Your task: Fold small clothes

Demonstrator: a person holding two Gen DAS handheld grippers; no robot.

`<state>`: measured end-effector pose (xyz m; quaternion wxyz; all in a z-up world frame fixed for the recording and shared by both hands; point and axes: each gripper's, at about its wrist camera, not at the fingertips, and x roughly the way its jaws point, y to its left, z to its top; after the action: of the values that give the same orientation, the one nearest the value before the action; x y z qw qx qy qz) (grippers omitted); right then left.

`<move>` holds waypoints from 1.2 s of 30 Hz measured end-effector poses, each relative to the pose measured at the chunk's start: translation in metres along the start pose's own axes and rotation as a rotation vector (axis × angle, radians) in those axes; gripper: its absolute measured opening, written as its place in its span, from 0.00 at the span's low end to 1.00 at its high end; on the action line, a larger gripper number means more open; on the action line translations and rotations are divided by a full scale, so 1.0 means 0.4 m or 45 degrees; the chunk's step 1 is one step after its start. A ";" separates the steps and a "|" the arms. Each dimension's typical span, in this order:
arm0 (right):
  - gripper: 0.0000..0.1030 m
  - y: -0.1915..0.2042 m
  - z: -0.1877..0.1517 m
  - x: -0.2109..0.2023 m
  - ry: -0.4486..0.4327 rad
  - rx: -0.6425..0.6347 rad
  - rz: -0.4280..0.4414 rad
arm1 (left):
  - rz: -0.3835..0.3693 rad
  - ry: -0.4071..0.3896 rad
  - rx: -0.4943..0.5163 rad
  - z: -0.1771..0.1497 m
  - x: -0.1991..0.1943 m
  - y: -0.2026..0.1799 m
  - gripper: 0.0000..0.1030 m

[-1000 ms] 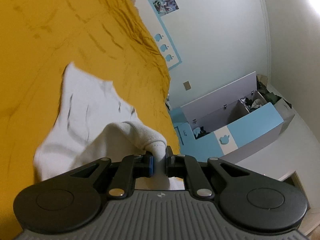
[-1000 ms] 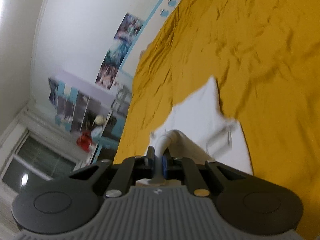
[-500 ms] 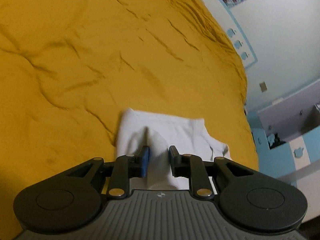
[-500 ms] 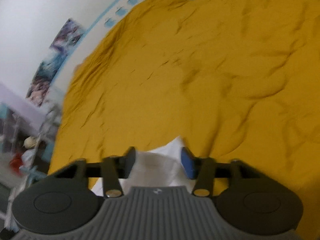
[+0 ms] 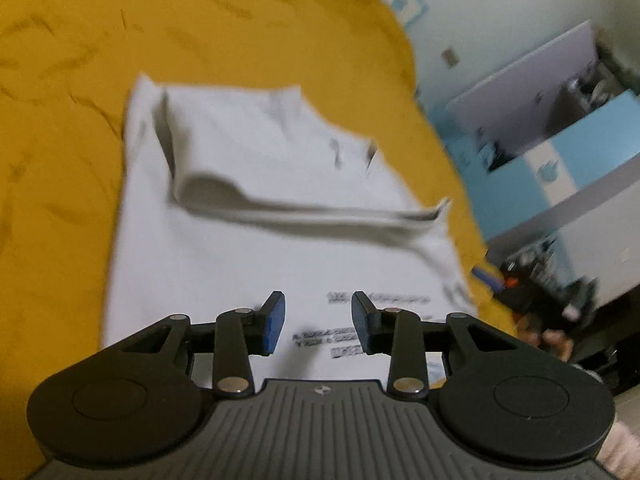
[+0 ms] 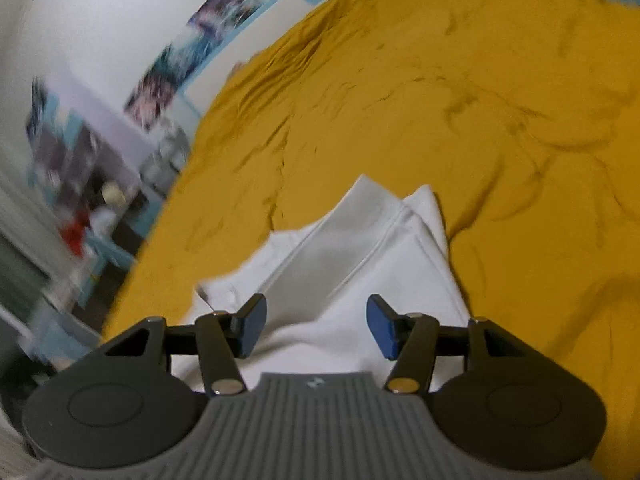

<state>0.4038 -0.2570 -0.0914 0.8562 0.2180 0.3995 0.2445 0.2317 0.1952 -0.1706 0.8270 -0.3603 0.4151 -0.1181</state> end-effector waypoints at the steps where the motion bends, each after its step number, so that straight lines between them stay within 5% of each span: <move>1: 0.52 0.016 -0.003 0.016 0.021 -0.036 -0.003 | 0.016 0.004 -0.017 0.001 0.025 0.005 0.40; 8: 0.50 0.080 -0.018 0.188 0.146 -0.240 -0.113 | 0.042 -0.157 -0.131 0.120 0.108 0.037 0.39; 15: 0.50 0.042 0.081 0.224 -0.148 0.019 -0.188 | 0.008 -0.539 -0.229 0.220 0.041 0.026 0.40; 18: 0.50 0.036 0.066 0.190 -0.132 -0.006 -0.172 | -0.017 -0.499 -0.193 0.190 0.022 0.014 0.40; 29: 0.53 -0.130 -0.132 -0.192 -0.080 -0.172 -0.186 | 0.181 -0.370 -0.073 -0.097 -0.249 0.093 0.45; 36: 0.53 -0.175 -0.200 -0.216 -0.021 -0.132 -0.153 | 0.275 -0.342 -0.032 -0.147 -0.250 0.094 0.50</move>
<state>0.3091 -0.3490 -0.1281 0.8829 0.1509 0.3914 0.2111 0.1196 0.2422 -0.1600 0.8784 -0.3365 0.3384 0.0258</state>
